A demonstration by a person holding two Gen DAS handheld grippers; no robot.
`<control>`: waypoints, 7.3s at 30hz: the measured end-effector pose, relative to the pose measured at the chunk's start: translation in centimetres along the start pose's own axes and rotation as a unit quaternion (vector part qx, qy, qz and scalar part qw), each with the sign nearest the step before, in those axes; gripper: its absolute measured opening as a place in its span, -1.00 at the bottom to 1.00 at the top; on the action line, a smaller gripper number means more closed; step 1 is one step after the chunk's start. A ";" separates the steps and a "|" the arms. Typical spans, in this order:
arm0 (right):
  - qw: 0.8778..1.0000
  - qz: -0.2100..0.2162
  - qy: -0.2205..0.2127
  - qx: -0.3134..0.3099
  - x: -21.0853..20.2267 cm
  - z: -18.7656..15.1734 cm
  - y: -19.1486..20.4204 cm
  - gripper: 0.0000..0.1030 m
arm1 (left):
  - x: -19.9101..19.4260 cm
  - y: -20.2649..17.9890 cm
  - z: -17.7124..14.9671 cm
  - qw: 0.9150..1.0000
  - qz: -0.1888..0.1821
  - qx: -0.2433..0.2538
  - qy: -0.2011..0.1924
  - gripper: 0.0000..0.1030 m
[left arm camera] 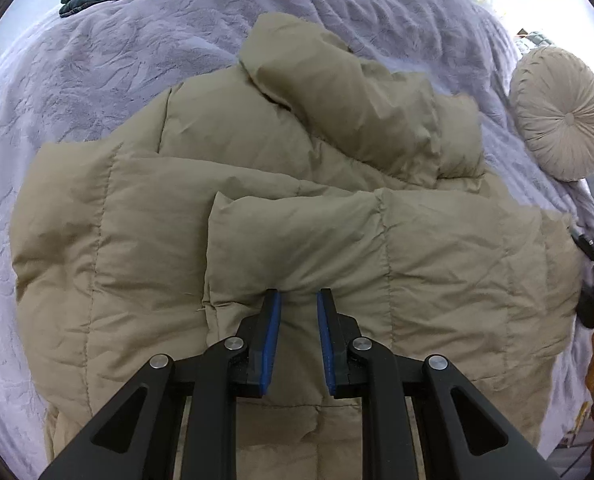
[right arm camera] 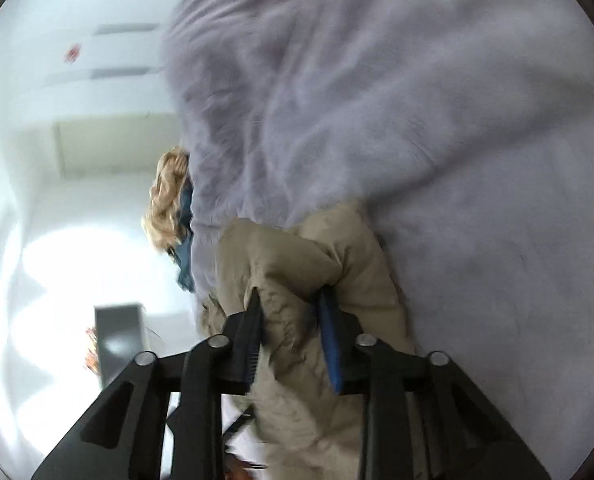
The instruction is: Fold large clothes
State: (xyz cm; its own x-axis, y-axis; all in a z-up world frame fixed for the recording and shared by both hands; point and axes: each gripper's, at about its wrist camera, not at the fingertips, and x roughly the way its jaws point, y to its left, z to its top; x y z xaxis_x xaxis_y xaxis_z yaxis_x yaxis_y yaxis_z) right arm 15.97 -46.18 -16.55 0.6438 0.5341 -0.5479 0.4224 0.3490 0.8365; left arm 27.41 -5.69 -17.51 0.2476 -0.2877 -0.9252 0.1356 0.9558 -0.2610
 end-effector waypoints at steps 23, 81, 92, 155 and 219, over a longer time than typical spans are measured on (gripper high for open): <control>0.957 -0.223 -0.021 -0.187 -2.4 -7.0 2.9 -0.65 | 1.3 -1.6 0.3 1.000 0.000 0.006 0.018 -0.60; 0.968 -0.230 0.067 -0.072 -6.8 -24.4 0.8 0.85 | -16.5 2.1 -18.9 0.992 0.098 0.067 0.032 0.98; 0.971 -0.220 0.095 0.019 -9.8 -25.7 -3.1 0.85 | -16.4 5.3 -21.4 0.990 0.112 0.037 0.070 0.98; 0.996 0.048 0.020 0.066 -15.3 -23.5 1.4 -0.73 | -24.9 13.9 -18.3 0.963 -0.241 -0.119 0.013 -0.64; 0.945 -0.217 0.070 -0.233 6.1 -7.6 9.6 -0.87 | -7.8 6.3 2.2 0.987 0.107 0.057 -0.106 0.73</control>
State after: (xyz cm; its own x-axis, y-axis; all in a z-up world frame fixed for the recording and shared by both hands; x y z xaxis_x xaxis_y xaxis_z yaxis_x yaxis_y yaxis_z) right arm 19.15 -33.71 -11.83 0.3690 0.3479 -0.8619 0.2795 0.8429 0.4599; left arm 28.43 2.47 -11.29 0.4749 -0.0982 -0.8746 0.1626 0.9864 -0.0225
